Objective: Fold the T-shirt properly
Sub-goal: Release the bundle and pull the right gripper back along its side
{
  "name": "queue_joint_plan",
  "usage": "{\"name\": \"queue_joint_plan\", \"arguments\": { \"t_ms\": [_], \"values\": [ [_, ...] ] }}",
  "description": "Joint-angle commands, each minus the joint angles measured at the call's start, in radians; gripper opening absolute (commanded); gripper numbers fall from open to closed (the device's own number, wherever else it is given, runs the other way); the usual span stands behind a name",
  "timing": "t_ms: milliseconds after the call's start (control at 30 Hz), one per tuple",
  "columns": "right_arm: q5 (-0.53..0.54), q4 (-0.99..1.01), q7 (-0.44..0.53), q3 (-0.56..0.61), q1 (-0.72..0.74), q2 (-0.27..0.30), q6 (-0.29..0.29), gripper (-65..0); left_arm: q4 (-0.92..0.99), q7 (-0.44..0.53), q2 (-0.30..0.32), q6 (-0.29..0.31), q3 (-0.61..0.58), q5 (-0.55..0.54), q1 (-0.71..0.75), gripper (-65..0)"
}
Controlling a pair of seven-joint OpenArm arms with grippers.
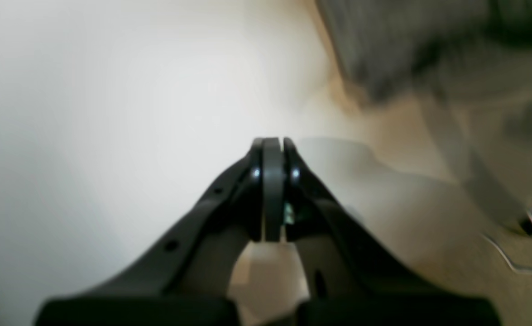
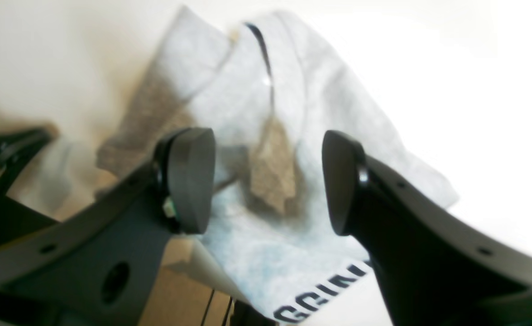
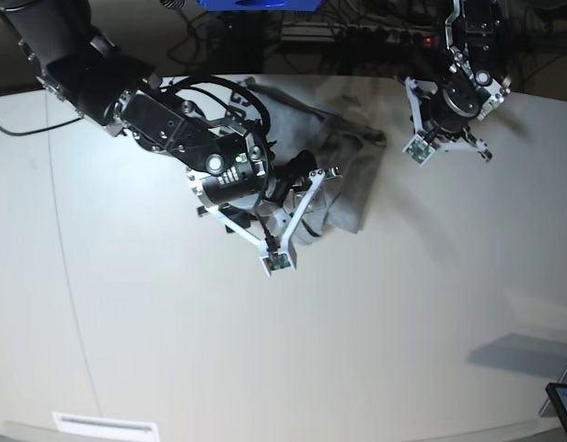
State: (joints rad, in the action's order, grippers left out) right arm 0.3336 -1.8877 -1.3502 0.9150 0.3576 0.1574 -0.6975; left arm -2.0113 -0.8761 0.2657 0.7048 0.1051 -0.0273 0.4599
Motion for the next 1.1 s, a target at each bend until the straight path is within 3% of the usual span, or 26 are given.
{"name": "queue_joint_plan", "arguments": {
  "t_ms": [0,67,267,467,733,900,1067],
  "values": [
    [-0.009,-0.019,0.016,-0.018,0.021,0.001,-0.001,-29.2,-0.018,0.045,0.008,-0.007,0.003,0.0,0.02,-65.0],
    [-0.012,-0.019,0.016,-0.047,0.011,0.006,-0.001,-31.6,-0.018,0.08,0.01,-0.007,-0.002,0.0,0.06,-65.0],
    [-0.014,-0.02,0.059,-0.112,-0.025,0.006,-0.001,-65.0,-0.012,0.096,0.01,-0.007,-0.006,-0.004,0.083,-65.0],
    [-0.014,-0.017,0.107,-0.176,-0.105,0.006,-0.001,-64.6,0.005,0.096,0.007,-0.007,-0.008,0.0,0.081,-65.0],
    [-0.014,0.024,0.239,-0.187,-0.216,0.034,-0.001,-64.7,0.019,0.096,0.004,-0.007,-0.008,0.0,0.067,-65.0],
    [-0.014,0.099,0.282,-0.181,-0.231,0.034,-0.001,-64.7,0.021,0.096,0.002,-0.007,-0.008,-0.006,0.046,-65.0],
    [-0.014,0.098,0.277,-0.185,-0.24,0.034,-0.001,-64.7,0.044,0.093,-0.038,-0.007,-0.009,0.0,0.012,-65.0]
  ]
}}
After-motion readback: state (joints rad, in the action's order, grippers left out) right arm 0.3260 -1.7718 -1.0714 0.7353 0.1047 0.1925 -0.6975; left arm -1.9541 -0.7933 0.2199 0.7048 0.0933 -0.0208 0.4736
